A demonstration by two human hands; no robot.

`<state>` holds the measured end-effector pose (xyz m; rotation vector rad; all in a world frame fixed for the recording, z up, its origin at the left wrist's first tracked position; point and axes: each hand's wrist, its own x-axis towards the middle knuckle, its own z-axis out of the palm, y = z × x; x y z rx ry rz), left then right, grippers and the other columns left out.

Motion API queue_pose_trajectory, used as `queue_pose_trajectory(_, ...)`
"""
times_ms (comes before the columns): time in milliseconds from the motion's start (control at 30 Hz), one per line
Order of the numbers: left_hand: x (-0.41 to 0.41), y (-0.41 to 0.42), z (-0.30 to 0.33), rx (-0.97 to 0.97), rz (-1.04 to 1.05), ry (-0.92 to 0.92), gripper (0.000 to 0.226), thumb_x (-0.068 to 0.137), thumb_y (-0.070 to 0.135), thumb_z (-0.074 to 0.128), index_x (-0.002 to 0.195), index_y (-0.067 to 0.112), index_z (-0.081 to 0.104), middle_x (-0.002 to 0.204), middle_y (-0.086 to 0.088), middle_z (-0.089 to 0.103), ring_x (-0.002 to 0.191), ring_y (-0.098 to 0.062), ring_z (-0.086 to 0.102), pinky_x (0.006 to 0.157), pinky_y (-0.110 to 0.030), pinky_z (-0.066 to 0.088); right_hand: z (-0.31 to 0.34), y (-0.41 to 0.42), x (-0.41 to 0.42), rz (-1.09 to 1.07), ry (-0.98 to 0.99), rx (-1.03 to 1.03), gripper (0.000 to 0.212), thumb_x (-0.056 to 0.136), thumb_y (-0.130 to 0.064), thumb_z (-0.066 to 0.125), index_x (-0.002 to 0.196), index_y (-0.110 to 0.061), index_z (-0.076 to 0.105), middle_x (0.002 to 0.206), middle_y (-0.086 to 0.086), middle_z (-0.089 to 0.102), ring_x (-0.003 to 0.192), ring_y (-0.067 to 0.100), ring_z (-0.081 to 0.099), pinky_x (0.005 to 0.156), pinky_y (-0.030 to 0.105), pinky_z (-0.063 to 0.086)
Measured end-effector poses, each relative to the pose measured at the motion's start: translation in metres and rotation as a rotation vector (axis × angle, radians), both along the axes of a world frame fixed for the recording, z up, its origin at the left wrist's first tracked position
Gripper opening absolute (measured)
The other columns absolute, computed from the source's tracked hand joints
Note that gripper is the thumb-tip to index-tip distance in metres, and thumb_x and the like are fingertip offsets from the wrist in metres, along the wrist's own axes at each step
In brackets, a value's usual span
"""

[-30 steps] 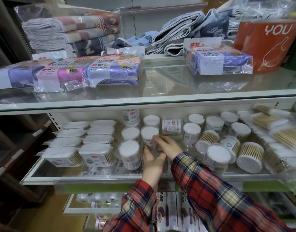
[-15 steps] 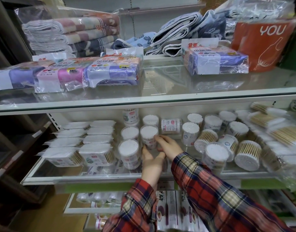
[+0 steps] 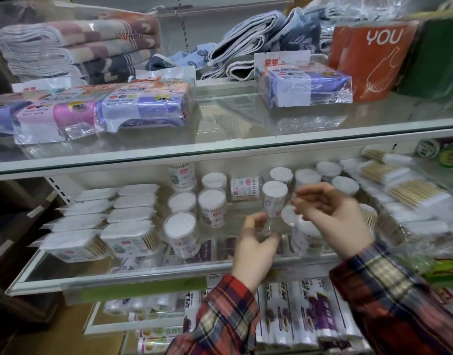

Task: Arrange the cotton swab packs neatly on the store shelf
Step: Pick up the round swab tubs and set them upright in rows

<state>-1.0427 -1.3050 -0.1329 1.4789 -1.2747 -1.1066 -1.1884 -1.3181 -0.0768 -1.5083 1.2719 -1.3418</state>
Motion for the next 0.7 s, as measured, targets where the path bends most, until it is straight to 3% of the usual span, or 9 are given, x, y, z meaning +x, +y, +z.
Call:
queue_pose_trajectory(67, -0.009, -0.006, -0.003, 0.010, -0.066, -0.008, 0.038, 0.085, 0.011, 0.065, 0.115, 0.027, 0.050, 0.116, 0.010, 0.056, 0.098, 0.003, 0.054, 0.087, -0.014, 0.043, -0.003, 0.000, -0.024, -0.073, 0.070, -0.022, 0.023, 0.080, -0.005, 0.071, 0.088, -0.025, 0.065, 0.088, -0.002, 0.071, 0.072, 0.005, 0.064, 0.069, 0.016, 0.052)
queue_pose_trajectory(233, -0.036, -0.012, -0.013, 0.057, -0.153, -0.063, 0.060, 0.067, 0.021, 0.077, 0.120, 0.026, 0.050, 0.119, 0.005, 0.058, 0.109, -0.015, 0.059, 0.098, -0.037, 0.050, -0.027, 0.000, -0.061, -0.160, 0.242, 0.116, 0.039, 0.068, -0.017, 0.083, 0.095, -0.031, 0.059, 0.096, -0.008, 0.066, 0.086, 0.010, 0.064, 0.078, 0.027, 0.053)
queue_pose_trajectory(333, -0.047, -0.015, -0.024, 0.069, -0.148, -0.082, 0.072, 0.050, 0.036, 0.074, 0.118, 0.030, 0.051, 0.118, 0.001, 0.064, 0.108, -0.017, 0.062, 0.097, -0.041, 0.051, -0.042, 0.004, -0.062, -0.105, 0.283, 0.174, 0.057, 0.062, -0.016, 0.087, 0.108, -0.023, 0.054, 0.100, -0.011, 0.062, 0.088, 0.001, 0.061, 0.075, 0.016, 0.051)
queue_pose_trajectory(500, -0.052, -0.015, -0.018, 0.044, -0.182, -0.128, 0.067, 0.064, 0.024, 0.077, 0.126, 0.023, 0.049, 0.121, -0.001, 0.063, 0.111, -0.016, 0.059, 0.101, -0.038, 0.048, -0.053, 0.004, -0.056, -0.103, 0.422, 0.147, 0.071, 0.059, -0.026, 0.088, 0.121, -0.027, 0.052, 0.100, -0.008, 0.062, 0.090, 0.002, 0.060, 0.070, 0.006, 0.044)
queue_pose_trajectory(700, -0.053, -0.013, -0.021, -0.019, -0.164, -0.240, 0.066, 0.063, 0.033, 0.070, 0.126, 0.031, 0.050, 0.122, 0.002, 0.062, 0.113, -0.016, 0.057, 0.099, -0.038, 0.048, -0.057, 0.000, -0.050, -0.139, 0.498, 0.114, 0.072, 0.059, -0.033, 0.088, 0.122, -0.018, 0.057, 0.111, 0.000, 0.055, 0.091, 0.009, 0.058, 0.084, 0.024, 0.049)
